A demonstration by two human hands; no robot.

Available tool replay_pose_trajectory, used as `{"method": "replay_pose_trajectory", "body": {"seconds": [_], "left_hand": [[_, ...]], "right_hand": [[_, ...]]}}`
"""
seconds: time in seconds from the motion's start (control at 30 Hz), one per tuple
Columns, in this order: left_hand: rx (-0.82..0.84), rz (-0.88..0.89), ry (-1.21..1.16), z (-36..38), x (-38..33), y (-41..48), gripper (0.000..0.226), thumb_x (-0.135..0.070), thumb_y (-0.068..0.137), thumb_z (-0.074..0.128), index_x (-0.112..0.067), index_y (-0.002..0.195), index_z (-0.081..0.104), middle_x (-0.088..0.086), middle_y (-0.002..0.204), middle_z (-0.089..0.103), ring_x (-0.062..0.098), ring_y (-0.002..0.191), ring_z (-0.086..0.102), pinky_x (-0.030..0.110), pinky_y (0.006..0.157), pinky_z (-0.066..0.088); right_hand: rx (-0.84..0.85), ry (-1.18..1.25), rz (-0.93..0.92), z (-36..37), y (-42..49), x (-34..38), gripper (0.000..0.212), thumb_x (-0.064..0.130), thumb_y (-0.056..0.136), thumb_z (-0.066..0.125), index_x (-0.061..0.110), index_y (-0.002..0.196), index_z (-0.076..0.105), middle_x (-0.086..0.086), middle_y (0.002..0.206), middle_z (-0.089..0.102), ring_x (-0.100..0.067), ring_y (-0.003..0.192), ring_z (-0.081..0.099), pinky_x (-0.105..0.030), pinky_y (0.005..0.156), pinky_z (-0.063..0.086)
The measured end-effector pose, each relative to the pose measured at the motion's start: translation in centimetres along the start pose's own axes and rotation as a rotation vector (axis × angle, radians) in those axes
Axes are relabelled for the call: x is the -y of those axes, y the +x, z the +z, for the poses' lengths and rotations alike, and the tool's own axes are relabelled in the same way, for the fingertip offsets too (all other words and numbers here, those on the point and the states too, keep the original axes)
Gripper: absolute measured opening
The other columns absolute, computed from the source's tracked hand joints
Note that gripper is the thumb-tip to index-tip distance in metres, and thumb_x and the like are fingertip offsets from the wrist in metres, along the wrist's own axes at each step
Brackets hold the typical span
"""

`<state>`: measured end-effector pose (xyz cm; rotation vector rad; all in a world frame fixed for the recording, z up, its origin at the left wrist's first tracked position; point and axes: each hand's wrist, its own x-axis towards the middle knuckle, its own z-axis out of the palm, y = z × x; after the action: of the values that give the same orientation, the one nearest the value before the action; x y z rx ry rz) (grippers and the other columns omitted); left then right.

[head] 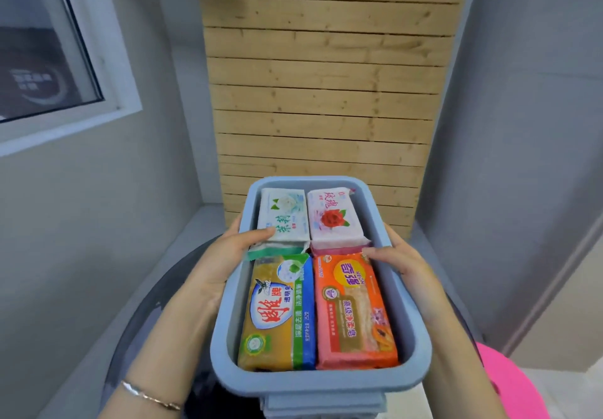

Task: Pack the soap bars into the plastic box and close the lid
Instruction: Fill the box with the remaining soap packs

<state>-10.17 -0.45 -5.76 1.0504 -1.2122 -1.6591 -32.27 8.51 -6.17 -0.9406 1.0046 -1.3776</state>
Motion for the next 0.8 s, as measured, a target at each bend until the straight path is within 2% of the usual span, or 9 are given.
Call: {"method": "replay_pose_trajectory", "body": {"seconds": [0.13,0.27,0.43,0.5,0.57,0.67,0.8], "left_hand": [[-0.073,-0.014,-0.034,-3.4,0.7,-1.1,0.031,-0.011,0.084,0.061,-0.03,0.109,0.058,0.009,0.095,0.074,0.024,0.065,0.071,0.031,0.056,0.059],[-0.095,-0.02,-0.072,-6.0,1.5,-1.6,0.03,-0.01,0.085,0.06,-0.034,0.102,0.06,0.009,0.096,0.075,0.028,0.073,0.071,0.037,0.065,0.057],[-0.105,-0.069,-0.048,-7.2,2.1,-1.2,0.025,-0.012,0.085,0.061,-0.031,0.1,0.059,0.01,0.095,0.075,0.025,0.068,0.071,0.033,0.06,0.058],[-0.105,-0.082,-0.041,-7.4,2.5,-0.8,0.027,-0.011,0.085,0.061,-0.03,0.103,0.058,0.012,0.101,0.073,0.028,0.075,0.07,0.035,0.066,0.057],[-0.1,-0.093,-0.03,-7.4,2.7,-0.6,0.03,-0.011,0.085,0.061,-0.028,0.109,0.058,0.012,0.105,0.072,0.027,0.075,0.07,0.034,0.064,0.058],[-0.101,-0.115,0.009,-7.3,2.6,-0.7,0.032,-0.012,0.085,0.061,-0.025,0.114,0.058,0.012,0.1,0.073,0.023,0.066,0.071,0.031,0.056,0.059],[-0.109,-0.112,0.107,-7.0,2.2,-1.3,0.035,-0.021,0.084,0.064,-0.02,0.119,0.058,0.011,0.095,0.075,0.024,0.067,0.072,0.031,0.058,0.058]], "right_hand": [[0.028,-0.027,0.035,3.1,0.8,-2.2,0.057,0.011,0.062,0.063,0.022,0.117,0.06,-0.016,0.09,0.073,-0.022,0.066,0.071,-0.028,0.054,0.058],[0.021,-0.035,0.06,5.2,1.8,-4.1,0.055,0.014,0.063,0.065,0.026,0.116,0.061,-0.015,0.09,0.074,-0.023,0.068,0.072,-0.03,0.054,0.058],[-0.046,-0.027,0.084,6.1,2.2,-6.0,0.062,0.015,0.062,0.066,0.024,0.123,0.057,-0.015,0.087,0.074,-0.024,0.065,0.072,-0.029,0.052,0.057],[-0.049,-0.03,0.085,6.1,2.2,-6.3,0.061,0.017,0.063,0.066,0.025,0.122,0.057,-0.014,0.086,0.075,-0.023,0.066,0.072,-0.029,0.052,0.057],[-0.048,-0.023,0.087,6.1,2.1,-6.3,0.058,0.018,0.064,0.066,0.025,0.121,0.058,-0.014,0.088,0.075,-0.023,0.067,0.072,-0.029,0.053,0.057],[-0.043,-0.038,0.097,5.9,2.0,-6.2,0.055,0.019,0.065,0.067,0.024,0.119,0.059,-0.015,0.093,0.074,-0.024,0.071,0.073,-0.03,0.055,0.057],[-0.021,-0.074,0.136,5.5,1.8,-5.9,0.047,0.02,0.075,0.071,0.027,0.119,0.059,-0.015,0.102,0.073,-0.027,0.084,0.072,-0.035,0.067,0.059]]}}
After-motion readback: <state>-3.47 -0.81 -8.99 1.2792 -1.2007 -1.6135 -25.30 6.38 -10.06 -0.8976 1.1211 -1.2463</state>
